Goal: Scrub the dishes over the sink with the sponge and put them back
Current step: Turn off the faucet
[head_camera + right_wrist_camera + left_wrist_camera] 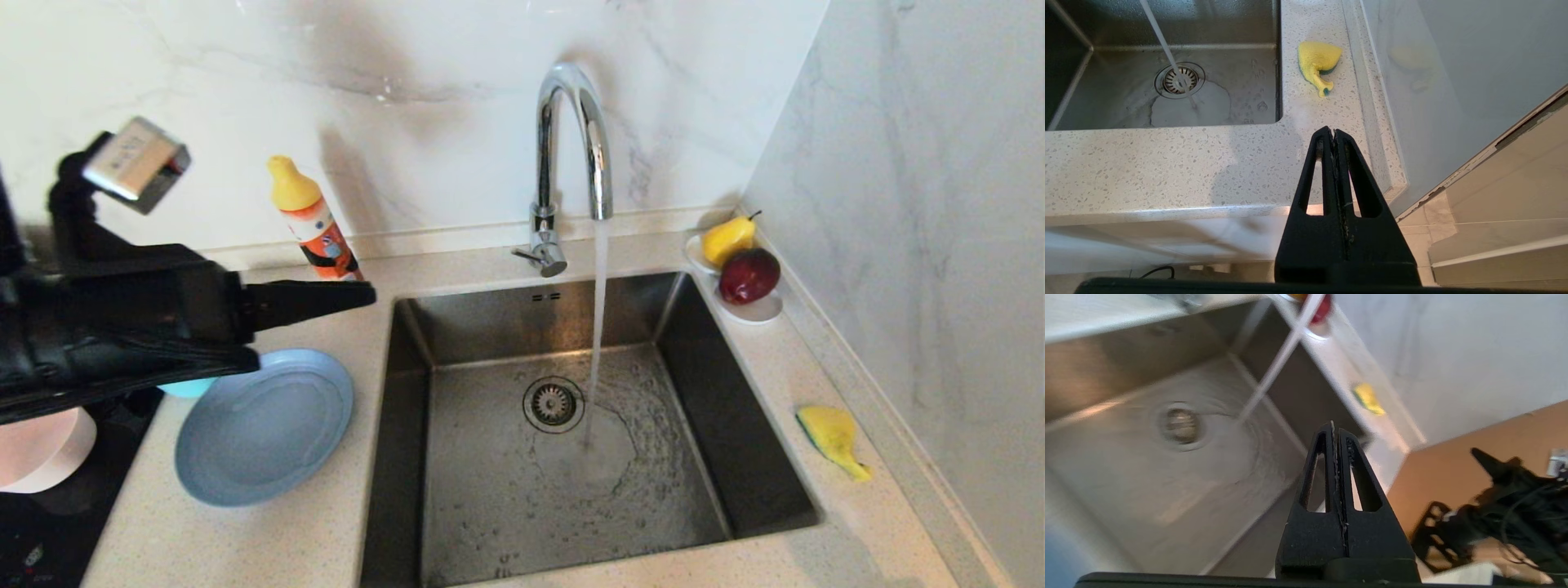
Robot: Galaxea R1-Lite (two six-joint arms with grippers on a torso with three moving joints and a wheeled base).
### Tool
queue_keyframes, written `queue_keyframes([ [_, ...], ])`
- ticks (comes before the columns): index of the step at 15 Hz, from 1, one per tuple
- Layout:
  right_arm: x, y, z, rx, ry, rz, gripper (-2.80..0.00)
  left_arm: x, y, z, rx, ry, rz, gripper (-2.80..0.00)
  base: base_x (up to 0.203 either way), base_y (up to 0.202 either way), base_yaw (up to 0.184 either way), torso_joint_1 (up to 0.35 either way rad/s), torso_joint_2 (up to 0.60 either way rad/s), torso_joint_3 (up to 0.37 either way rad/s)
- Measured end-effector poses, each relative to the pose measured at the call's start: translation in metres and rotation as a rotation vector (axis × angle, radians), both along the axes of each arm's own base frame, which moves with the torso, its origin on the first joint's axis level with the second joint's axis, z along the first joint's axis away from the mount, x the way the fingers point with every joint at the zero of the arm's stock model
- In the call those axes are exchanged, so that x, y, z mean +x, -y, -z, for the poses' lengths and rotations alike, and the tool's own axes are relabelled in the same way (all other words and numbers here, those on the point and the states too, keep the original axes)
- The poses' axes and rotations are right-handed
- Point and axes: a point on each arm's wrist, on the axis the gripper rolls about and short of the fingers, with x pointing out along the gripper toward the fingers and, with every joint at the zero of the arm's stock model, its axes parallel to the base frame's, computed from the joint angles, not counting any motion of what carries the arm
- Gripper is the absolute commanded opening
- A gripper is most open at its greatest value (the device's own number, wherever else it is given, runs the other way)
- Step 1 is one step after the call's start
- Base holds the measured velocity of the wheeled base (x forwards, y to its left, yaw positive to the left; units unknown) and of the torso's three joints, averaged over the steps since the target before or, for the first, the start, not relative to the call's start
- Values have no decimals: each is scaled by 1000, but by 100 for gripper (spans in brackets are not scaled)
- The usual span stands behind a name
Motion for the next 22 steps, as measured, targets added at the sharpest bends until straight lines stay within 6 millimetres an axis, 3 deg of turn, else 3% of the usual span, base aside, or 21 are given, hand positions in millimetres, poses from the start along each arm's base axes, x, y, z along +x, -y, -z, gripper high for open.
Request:
queue_keyframes([
  [5,0,0,0,0,0,0,-280,70,63,51,-58,-64,134,-280,0,0,0,0,0,0],
  [8,0,0,0,0,0,0,-280,101,83,78,-61,-122,143,-280,0,0,0,0,0,0],
  [15,0,0,0,0,0,0,-280,152,104,119,-58,-149,107,-280,0,0,0,0,0,0],
  [22,0,0,0,0,0,0,-280,190,106,123,-247,-94,35,-280,0,0,0,0,0,0],
])
